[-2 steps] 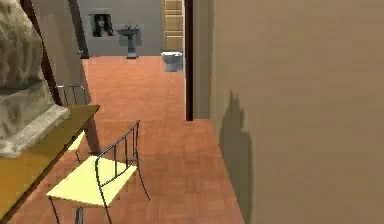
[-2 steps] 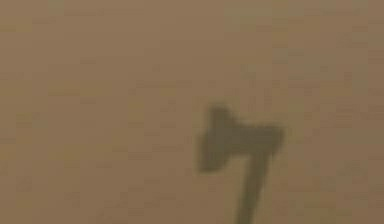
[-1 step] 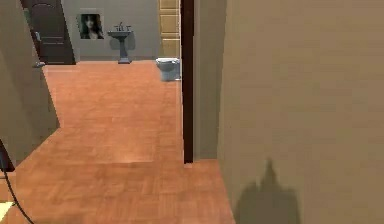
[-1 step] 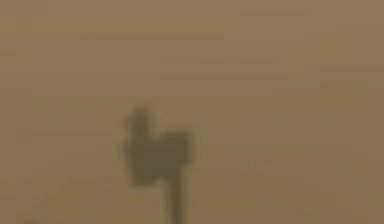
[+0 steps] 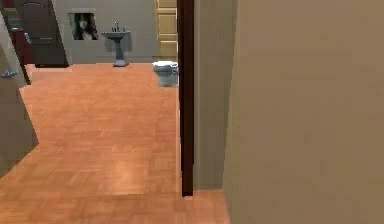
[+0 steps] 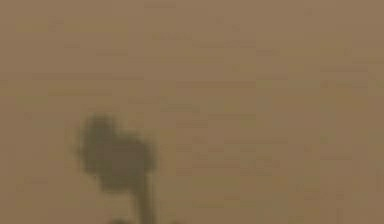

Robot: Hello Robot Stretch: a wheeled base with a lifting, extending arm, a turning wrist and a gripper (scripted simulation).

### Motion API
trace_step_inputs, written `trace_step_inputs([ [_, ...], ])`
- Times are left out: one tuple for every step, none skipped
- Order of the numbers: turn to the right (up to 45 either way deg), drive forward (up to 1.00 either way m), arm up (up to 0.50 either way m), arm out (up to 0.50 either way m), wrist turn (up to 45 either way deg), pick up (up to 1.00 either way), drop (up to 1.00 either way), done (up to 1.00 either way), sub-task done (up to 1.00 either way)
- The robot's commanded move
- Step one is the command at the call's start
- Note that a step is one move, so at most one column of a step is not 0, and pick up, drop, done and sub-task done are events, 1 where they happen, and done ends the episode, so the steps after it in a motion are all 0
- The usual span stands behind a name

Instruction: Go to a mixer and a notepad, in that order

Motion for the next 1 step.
trace_step_inputs([
  [-33.0, 0.00, 0.00, 0.00, 0.0, 0.00, 0.00, 0.00, 0.00],
])
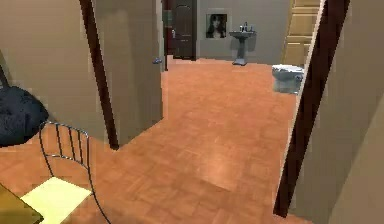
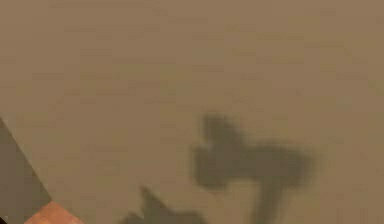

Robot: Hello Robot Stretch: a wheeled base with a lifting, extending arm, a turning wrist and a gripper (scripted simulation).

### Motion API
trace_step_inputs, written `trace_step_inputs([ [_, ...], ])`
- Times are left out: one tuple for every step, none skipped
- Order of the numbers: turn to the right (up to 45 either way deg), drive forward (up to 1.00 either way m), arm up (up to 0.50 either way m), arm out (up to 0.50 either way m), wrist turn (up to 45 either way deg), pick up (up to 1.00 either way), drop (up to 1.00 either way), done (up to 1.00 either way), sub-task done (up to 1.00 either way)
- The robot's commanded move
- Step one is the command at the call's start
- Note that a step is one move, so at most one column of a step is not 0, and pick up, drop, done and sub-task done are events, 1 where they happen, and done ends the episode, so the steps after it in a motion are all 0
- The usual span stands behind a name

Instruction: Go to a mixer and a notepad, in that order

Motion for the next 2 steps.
trace_step_inputs([
  [0.0, 1.00, 0.00, 0.00, 0.0, 0.00, 0.00, 0.00, 0.00],
  [0.0, 1.00, 0.00, 0.00, 0.0, 0.00, 0.00, 0.00, 0.00],
])
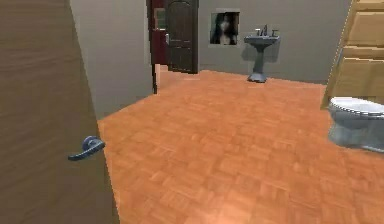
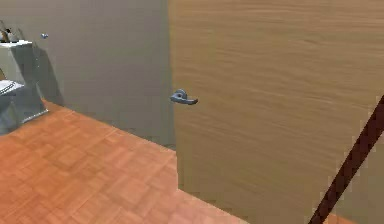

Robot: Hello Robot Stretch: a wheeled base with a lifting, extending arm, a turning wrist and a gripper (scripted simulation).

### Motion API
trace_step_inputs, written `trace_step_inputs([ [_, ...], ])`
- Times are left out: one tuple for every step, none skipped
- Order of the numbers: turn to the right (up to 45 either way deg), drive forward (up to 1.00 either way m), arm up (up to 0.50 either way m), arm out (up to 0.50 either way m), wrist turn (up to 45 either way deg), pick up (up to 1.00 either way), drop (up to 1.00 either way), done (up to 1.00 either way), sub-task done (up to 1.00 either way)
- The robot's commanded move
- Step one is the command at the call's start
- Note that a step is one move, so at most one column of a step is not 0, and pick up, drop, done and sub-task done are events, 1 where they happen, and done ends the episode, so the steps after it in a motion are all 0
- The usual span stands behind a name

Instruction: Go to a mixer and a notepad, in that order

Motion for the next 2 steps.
trace_step_inputs([
  [0.0, 0.80, 0.00, 0.00, 0.0, 0.00, 0.00, 0.00, 0.00],
  [-3.0, 0.00, 0.00, 0.00, 0.0, 0.00, 0.00, 0.00, 0.00],
])
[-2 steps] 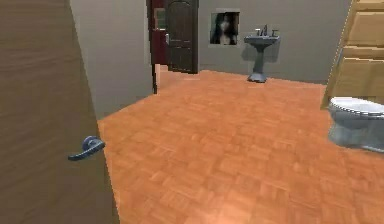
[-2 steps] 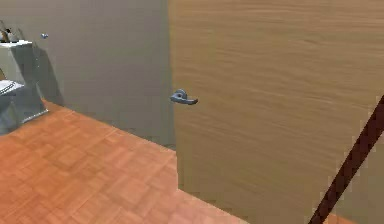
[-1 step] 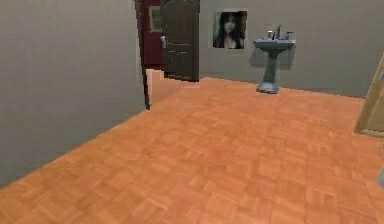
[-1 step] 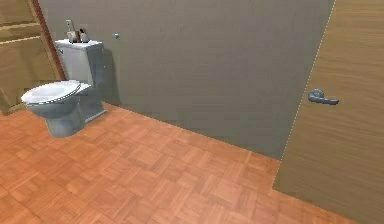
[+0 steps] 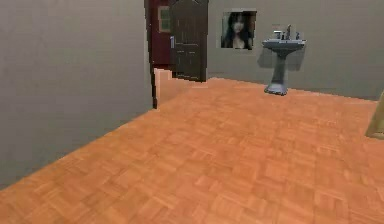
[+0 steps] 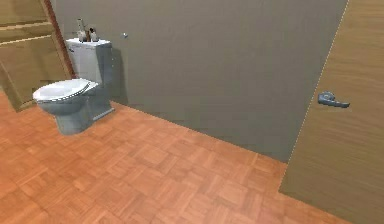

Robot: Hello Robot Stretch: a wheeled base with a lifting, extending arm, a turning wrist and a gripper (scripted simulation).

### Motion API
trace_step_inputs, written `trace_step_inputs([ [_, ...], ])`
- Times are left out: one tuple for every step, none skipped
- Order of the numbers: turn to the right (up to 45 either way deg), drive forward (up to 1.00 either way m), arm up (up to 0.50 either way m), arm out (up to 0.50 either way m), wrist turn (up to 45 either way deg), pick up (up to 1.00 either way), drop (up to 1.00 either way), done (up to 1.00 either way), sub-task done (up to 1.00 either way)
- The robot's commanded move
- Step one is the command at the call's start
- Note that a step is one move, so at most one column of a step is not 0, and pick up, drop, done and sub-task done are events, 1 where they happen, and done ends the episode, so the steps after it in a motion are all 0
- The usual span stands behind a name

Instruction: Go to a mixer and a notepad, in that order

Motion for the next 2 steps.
trace_step_inputs([
  [45.0, 0.00, 0.00, 0.00, 0.0, 0.00, 0.00, 0.00, 0.00],
  [45.0, 0.00, 0.00, 0.00, 0.0, 0.00, 0.00, 0.00, 0.00],
])
